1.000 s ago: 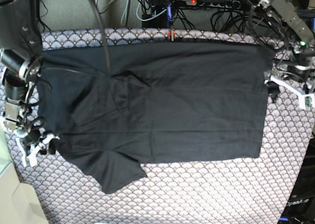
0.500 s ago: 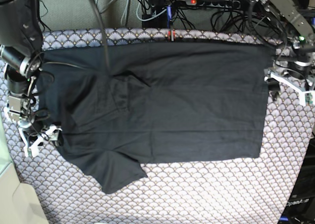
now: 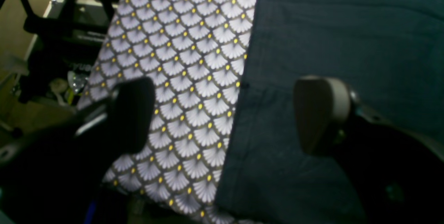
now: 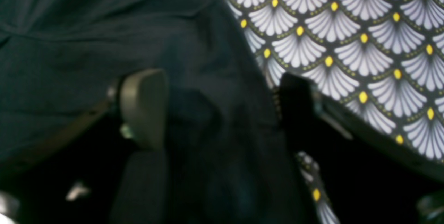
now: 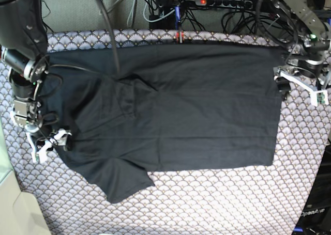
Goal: Fold the T-shirt properly
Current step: 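Lower the left gripper to the shirt's opposite side edge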
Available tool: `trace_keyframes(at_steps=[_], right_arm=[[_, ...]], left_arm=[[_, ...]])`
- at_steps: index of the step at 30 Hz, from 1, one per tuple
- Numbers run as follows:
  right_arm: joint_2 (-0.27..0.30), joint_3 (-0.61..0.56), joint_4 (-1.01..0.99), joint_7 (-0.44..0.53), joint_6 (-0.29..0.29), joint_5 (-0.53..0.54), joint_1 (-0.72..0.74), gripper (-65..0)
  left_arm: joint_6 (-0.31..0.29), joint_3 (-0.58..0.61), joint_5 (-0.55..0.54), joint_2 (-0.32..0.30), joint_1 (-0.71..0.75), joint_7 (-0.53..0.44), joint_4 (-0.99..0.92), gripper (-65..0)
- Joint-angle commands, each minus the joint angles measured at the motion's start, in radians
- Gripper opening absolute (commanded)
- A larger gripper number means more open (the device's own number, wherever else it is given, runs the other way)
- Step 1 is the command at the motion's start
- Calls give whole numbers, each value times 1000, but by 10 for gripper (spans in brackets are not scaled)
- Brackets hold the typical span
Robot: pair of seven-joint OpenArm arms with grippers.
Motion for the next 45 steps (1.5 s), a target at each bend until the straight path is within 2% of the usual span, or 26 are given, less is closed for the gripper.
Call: trace_keyframes(at_steps=[1, 9, 12, 18, 25, 26, 28, 30, 36, 41, 45], right_arm=[[16, 2, 16, 26, -3, 10, 31, -281], [18, 5, 16, 21, -4, 15, 30, -650], [18, 5, 16, 20, -4, 15, 30, -650], [18, 5, 16, 20, -4, 13, 30, -650], [16, 5, 16, 20, -3, 13, 30, -650], [16, 5, 16, 20, -3, 13, 30, -650], [15, 5, 16, 20, -3, 13, 30, -650], [1, 2, 21, 20, -3, 10, 30, -650], [-2, -1, 21, 20, -3, 8, 30, -650], [0, -1, 18, 20, -3, 8, 30, -650], [3, -3, 18, 20, -3, 7, 28, -650]], left_arm=[[5, 0, -10, -6, 0, -25, 20, -31], [5, 0, -13, -4, -2, -25, 20, -31], [5, 9, -14, -4, -31, -25, 15, -31], [5, 12, -10, -3, -180, -24, -54, -31], [11, 118, -7, -11, -321, -25, -280, -31], [23, 127, -7, -11, -335, -30, -309, -31], [94, 144, -5, -14, -378, -38, -393, -31], [166, 169, -7, -49, -427, -53, -477, -31], [307, 293, -8, -155, -519, -211, -720, -31], [389, 417, -8, -242, -579, -320, -901, -31], [396, 457, -8, -285, -643, -427, -1108, -31]])
